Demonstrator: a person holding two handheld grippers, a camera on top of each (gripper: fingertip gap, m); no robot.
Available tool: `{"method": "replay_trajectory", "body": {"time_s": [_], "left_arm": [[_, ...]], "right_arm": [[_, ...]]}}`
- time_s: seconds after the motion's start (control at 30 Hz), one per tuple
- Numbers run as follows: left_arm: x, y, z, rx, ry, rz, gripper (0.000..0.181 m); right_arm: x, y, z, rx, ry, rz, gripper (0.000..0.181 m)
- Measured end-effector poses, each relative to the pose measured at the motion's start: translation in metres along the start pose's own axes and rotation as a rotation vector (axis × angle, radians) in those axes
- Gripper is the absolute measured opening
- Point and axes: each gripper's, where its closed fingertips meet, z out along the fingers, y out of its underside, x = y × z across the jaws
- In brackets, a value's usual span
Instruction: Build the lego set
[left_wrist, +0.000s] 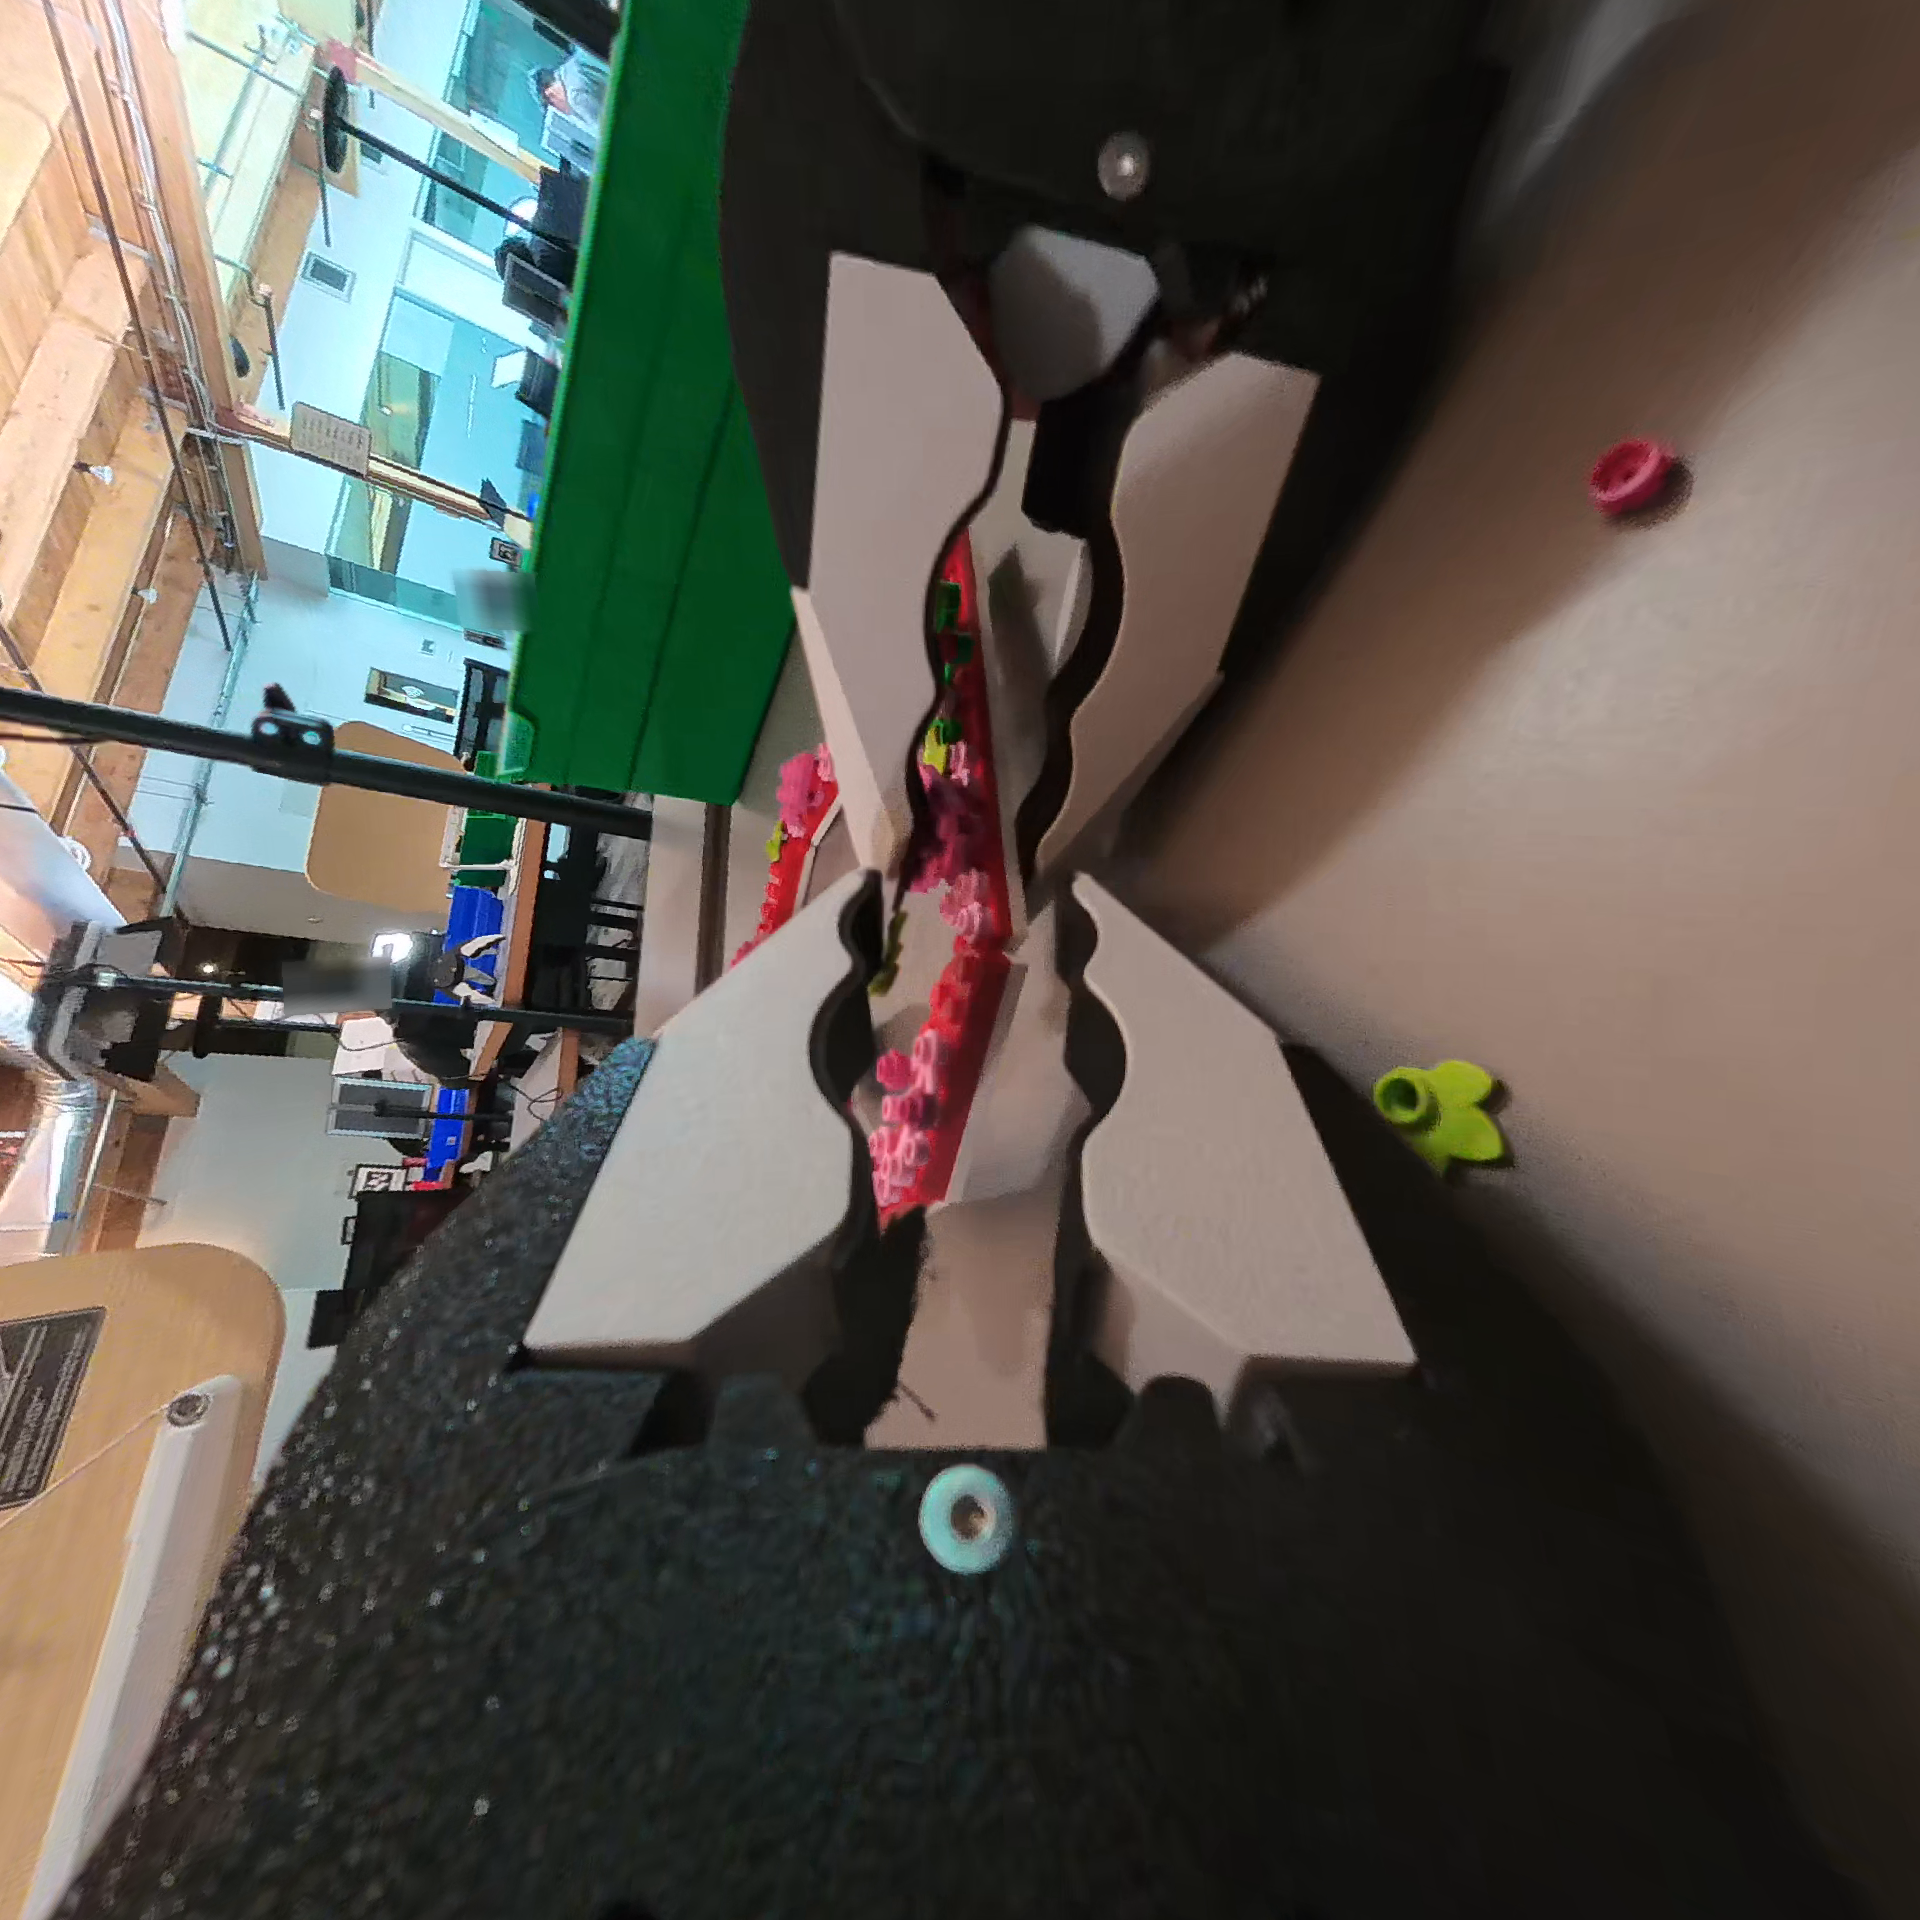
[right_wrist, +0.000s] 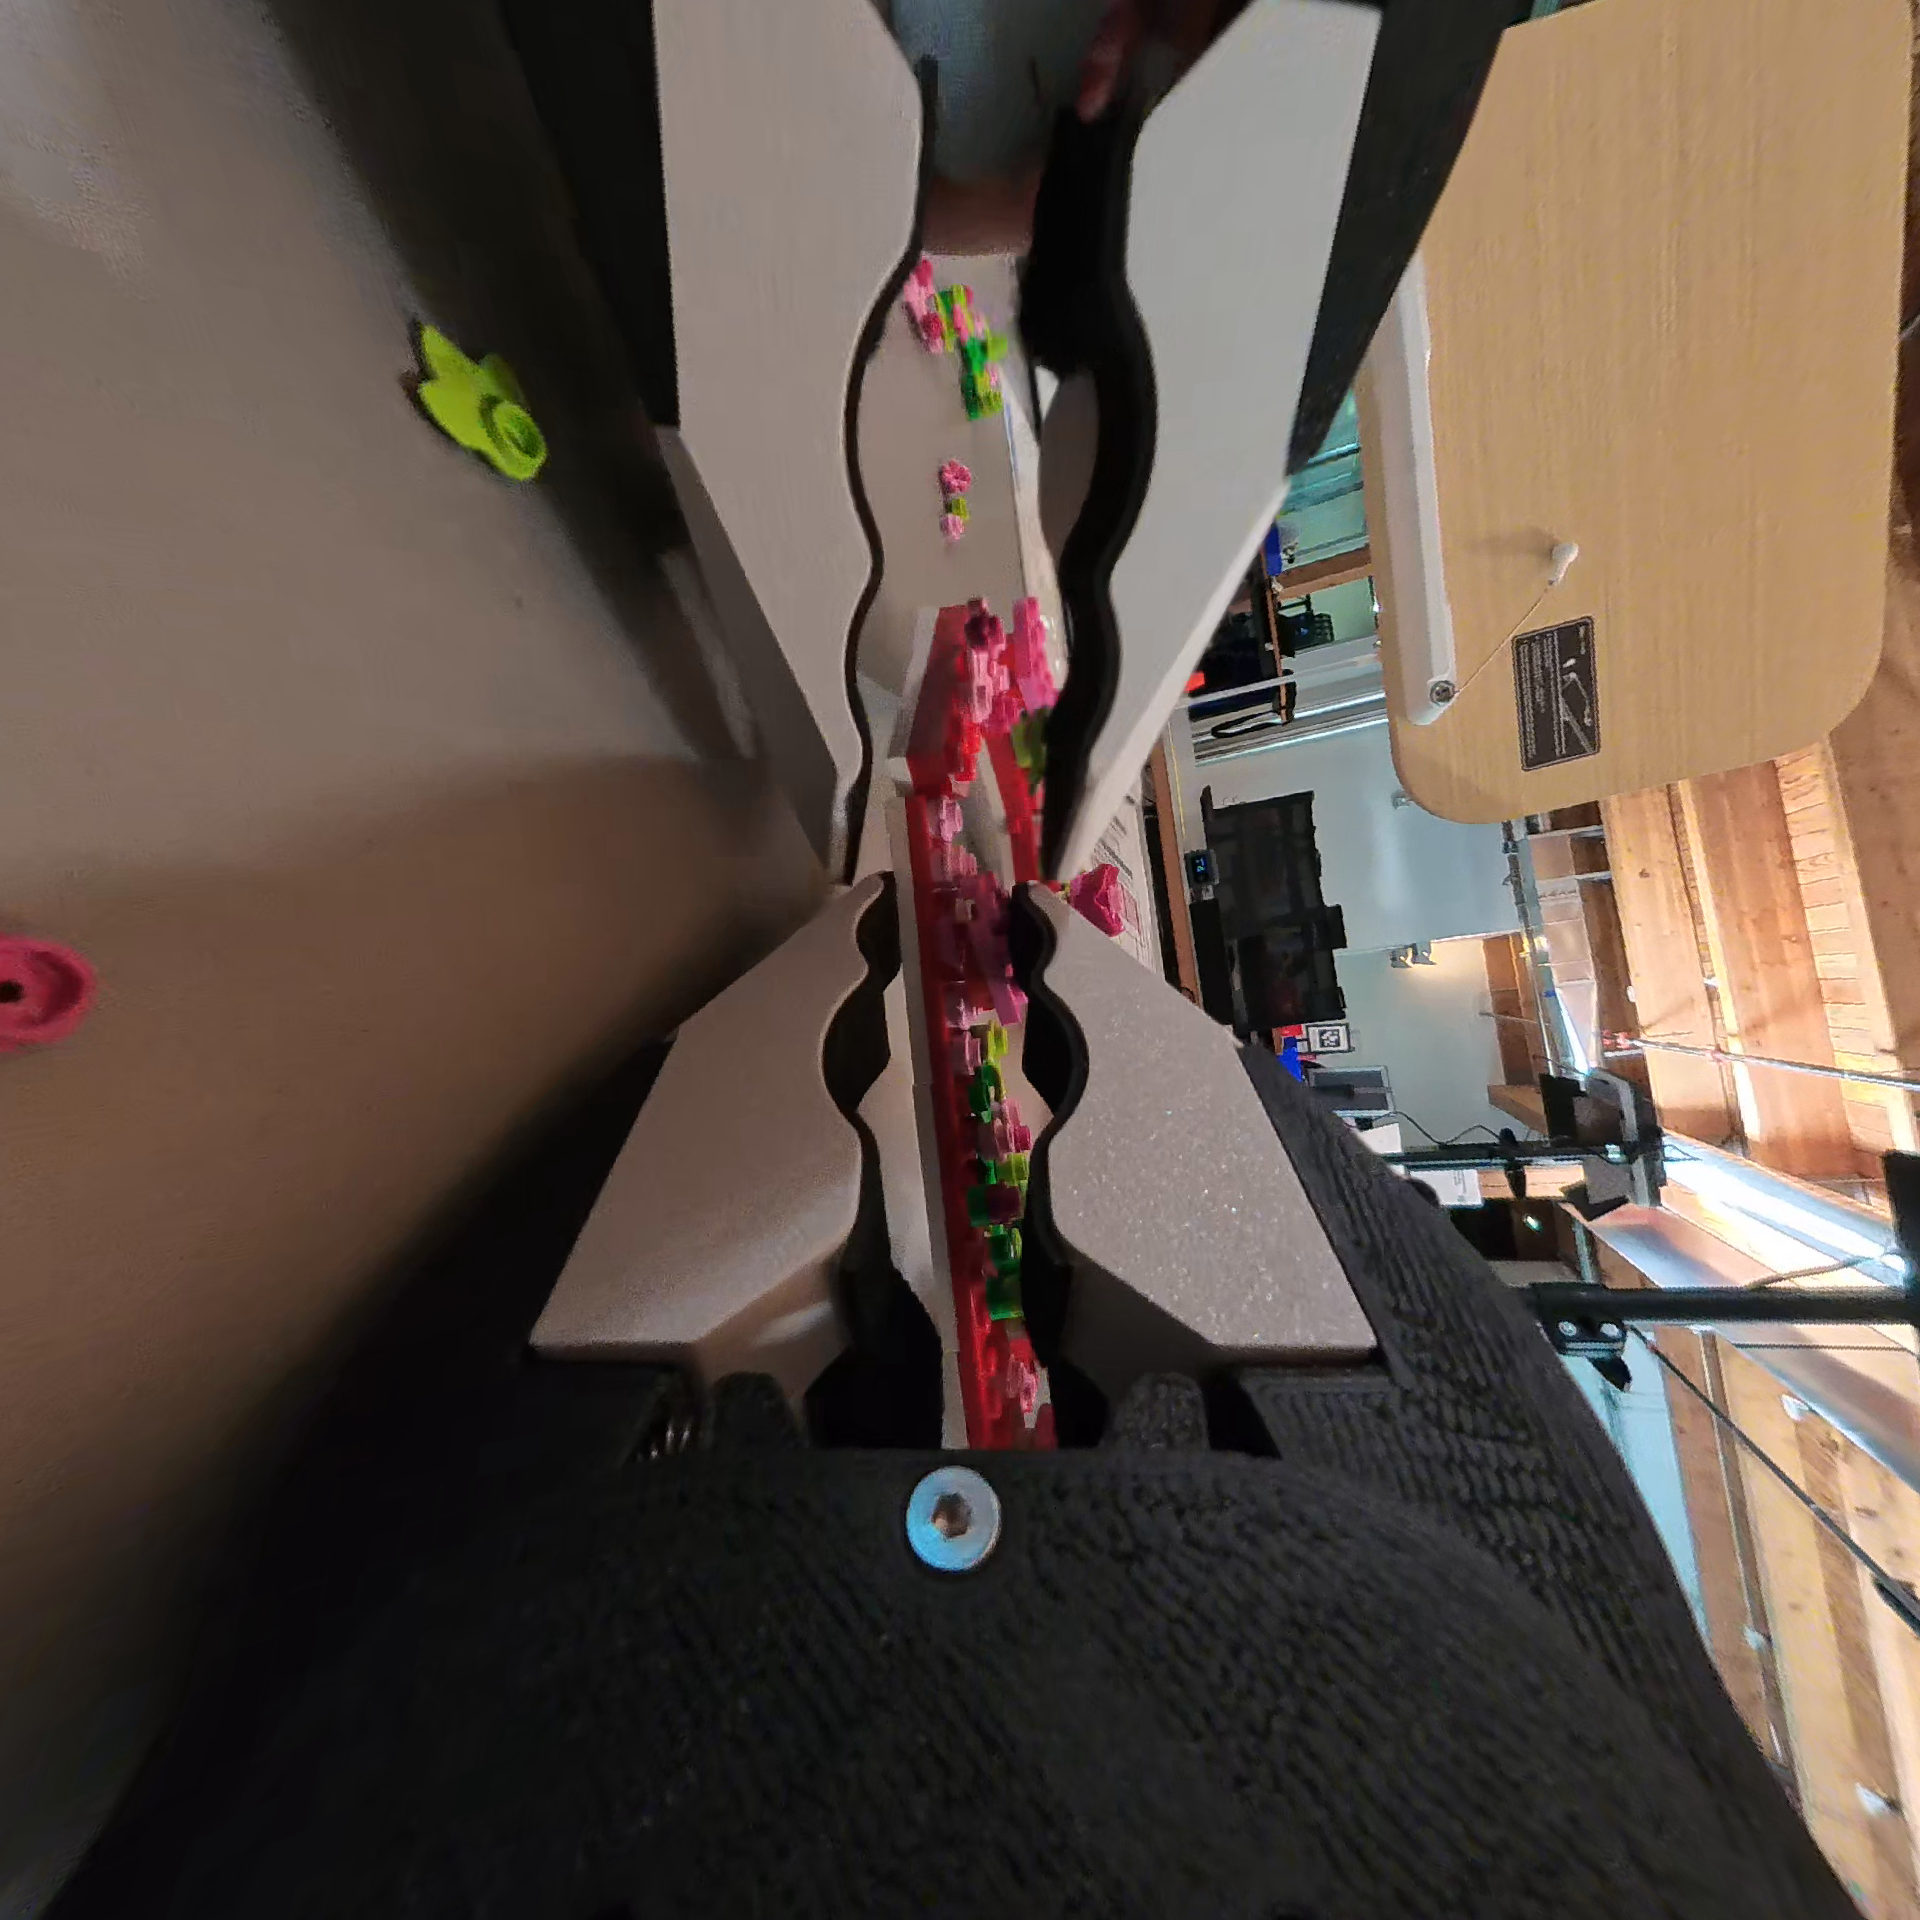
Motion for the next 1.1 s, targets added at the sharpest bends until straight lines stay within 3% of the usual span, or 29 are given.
{"method": "replay_trajectory", "body": {"time_s": [0.7, 0.87, 1.1], "left_arm": [[-0.01, 0.004, 0.006, -0.143, -0.185, 0.293, 0.017], [-0.017, 0.004, 0.005, -0.126, -0.197, 0.188, 0.028], [-0.014, 0.005, 0.007, -0.139, -0.186, 0.206, 0.02]], "right_arm": [[0.013, 0.006, -0.002, -0.007, 0.049, 0.063, 0.02], [0.013, 0.006, -0.002, -0.008, 0.046, 0.063, 0.02], [0.014, 0.007, -0.001, -0.011, 0.051, 0.071, 0.02]]}}
